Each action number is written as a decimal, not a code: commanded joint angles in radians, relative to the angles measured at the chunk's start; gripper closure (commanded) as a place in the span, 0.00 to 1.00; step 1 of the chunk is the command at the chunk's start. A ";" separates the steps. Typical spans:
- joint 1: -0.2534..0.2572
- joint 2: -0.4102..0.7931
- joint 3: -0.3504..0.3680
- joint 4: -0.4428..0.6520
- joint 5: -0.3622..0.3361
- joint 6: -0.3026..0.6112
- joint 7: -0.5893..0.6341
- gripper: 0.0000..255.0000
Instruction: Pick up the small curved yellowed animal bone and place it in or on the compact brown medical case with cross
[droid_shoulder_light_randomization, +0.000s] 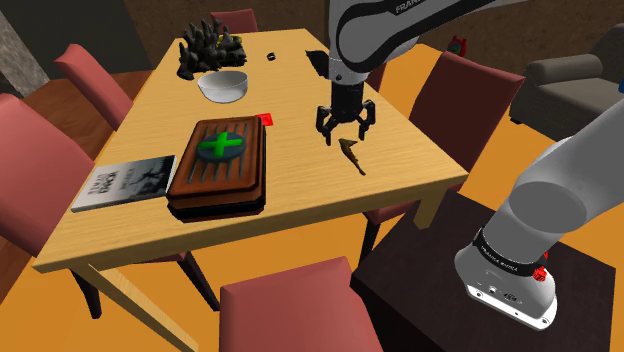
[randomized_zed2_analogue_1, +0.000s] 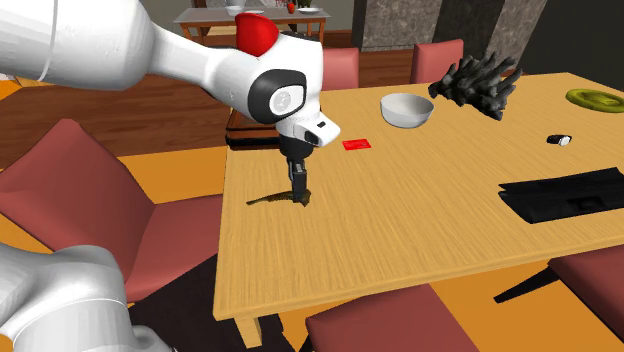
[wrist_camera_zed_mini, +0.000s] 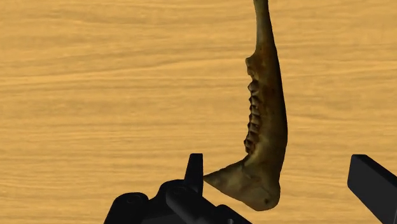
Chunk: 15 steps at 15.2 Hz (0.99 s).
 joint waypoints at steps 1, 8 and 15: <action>0.000 0.000 0.000 0.000 0.000 0.000 0.000 0.00; 0.000 0.000 0.000 0.000 0.000 0.000 0.000 1.00; 0.031 -0.074 -0.019 -0.034 0.038 -0.041 -0.101 0.00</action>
